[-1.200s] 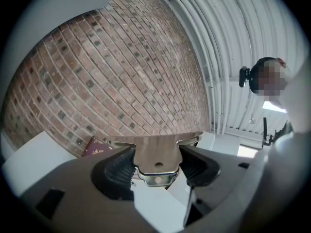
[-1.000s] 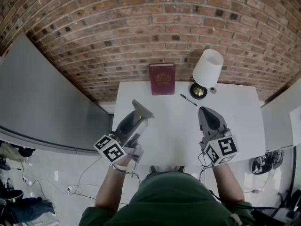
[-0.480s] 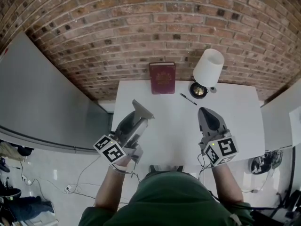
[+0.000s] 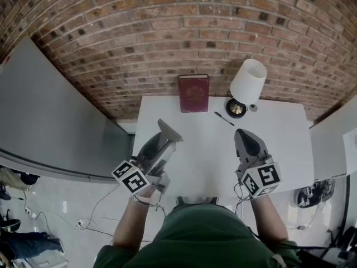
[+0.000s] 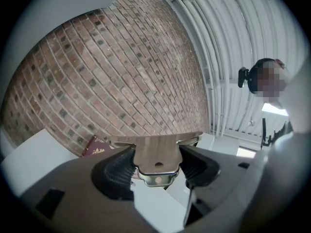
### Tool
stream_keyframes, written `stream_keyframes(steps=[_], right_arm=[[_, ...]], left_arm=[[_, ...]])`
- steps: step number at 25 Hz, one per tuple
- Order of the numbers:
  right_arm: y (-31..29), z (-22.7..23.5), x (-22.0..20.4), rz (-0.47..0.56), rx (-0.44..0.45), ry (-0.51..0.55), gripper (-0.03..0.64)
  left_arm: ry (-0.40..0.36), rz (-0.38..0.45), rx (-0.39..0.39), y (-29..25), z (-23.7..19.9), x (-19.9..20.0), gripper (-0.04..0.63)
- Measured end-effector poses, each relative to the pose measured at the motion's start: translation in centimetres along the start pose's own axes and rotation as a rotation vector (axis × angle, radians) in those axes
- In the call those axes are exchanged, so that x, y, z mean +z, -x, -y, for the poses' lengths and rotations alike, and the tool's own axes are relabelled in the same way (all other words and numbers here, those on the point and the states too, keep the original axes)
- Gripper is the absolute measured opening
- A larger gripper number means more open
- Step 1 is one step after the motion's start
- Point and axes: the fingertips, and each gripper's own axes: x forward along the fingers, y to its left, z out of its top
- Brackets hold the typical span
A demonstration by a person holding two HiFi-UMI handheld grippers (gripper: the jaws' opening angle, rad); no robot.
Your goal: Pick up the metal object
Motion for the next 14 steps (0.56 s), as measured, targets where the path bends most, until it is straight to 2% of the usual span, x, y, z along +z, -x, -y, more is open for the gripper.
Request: stream_keyframes(steps=[14], right_arm=[[-0.5, -0.4, 0.1, -0.011, -0.001, 0.009, 0.003]], left_arm=[[0.006, -0.013, 0.015, 0.1, -1.2, -0.5, 0.279]])
